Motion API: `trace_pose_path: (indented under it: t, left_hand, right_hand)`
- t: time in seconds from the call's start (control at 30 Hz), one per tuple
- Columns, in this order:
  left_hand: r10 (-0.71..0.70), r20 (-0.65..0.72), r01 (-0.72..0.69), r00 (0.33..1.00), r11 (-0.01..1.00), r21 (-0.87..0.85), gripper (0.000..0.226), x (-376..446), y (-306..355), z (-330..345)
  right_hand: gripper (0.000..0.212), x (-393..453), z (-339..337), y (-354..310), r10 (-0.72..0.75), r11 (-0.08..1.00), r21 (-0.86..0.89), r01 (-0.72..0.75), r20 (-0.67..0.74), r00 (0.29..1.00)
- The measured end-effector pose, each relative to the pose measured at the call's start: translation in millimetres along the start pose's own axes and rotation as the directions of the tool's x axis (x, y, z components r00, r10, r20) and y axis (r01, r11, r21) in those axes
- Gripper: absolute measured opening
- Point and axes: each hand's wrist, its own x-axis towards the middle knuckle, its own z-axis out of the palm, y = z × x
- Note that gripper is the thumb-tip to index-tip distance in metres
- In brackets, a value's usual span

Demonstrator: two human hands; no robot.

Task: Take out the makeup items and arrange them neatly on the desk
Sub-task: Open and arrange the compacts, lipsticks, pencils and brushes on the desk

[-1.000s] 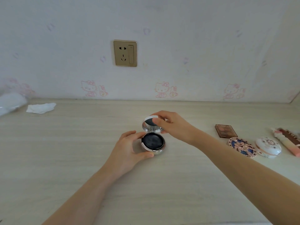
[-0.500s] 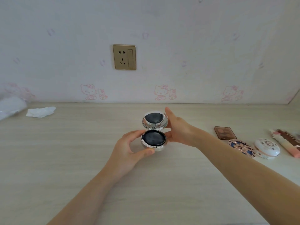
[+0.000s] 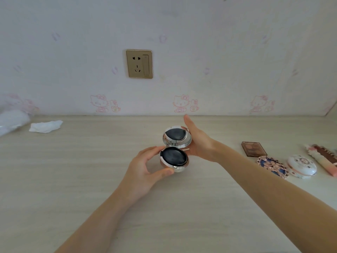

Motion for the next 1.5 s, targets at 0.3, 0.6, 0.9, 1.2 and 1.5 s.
trace_pose_path:
  t: [0.3, 0.6, 0.9, 1.2, 1.5]
  left_hand:
    - [-0.023, 0.05, 0.013, 0.998, 0.979, 0.201, 0.065, 1, -13, 7]
    - [0.066, 0.096, -0.095, 0.993, 0.936, 0.338, 0.062, 3, -18, 9]
    - [0.089, -0.049, -0.072, 0.995, 0.957, 0.282, 0.058, -2, -10, 11]
    - [0.123, -0.035, -0.106, 0.992, 0.947, 0.303, 0.052, -1, -8, 11]
    - [0.089, -0.004, -0.084, 0.996, 0.959, 0.27, 0.057, -5, -7, 11]
  right_hand:
    - [0.079, -11, 6, 9, -0.159, 0.911, -0.393, 0.125, -0.054, 0.986]
    - [0.046, -20, -5, 22, -0.283, 0.88, -0.412, 0.236, -0.055, 0.958]
    - [0.023, -34, 11, 37, -0.41, 0.876, -0.336, 0.346, -0.142, 0.901]
    - [0.023, -24, 12, 28, -0.298, 0.936, -0.247, 0.251, -0.174, 0.939]
    - [0.041, -44, 15, 38, -0.43, 0.82, -0.481, 0.311, -0.157, 0.889]
